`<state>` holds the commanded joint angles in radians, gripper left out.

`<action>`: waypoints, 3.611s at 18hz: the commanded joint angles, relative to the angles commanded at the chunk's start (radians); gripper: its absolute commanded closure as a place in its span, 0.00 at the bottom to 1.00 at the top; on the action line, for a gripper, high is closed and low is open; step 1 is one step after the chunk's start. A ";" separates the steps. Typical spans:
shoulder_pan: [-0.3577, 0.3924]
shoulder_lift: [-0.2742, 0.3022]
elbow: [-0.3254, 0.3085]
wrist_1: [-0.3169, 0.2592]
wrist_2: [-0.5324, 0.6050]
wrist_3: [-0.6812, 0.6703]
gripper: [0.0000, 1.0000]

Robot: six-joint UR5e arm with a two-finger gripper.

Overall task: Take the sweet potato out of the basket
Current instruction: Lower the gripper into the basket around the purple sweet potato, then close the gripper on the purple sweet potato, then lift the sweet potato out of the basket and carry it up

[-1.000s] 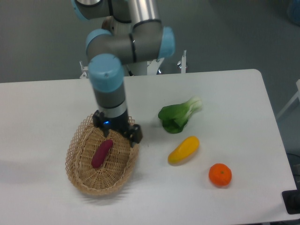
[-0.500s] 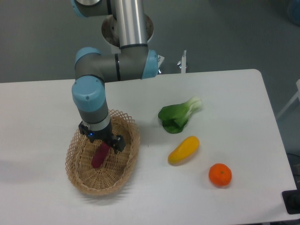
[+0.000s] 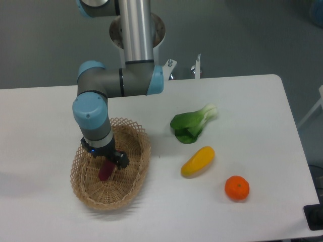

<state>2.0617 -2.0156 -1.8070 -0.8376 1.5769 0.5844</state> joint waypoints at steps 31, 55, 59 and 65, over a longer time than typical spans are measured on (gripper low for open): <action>0.121 0.138 0.129 0.002 -0.029 0.118 0.70; 0.564 0.247 0.161 -0.204 -0.066 0.574 0.70; 0.566 0.247 0.164 -0.202 -0.064 0.574 0.70; 0.564 0.247 0.166 -0.201 -0.064 0.572 0.70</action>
<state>2.6262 -1.7687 -1.6413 -1.0385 1.5125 1.1566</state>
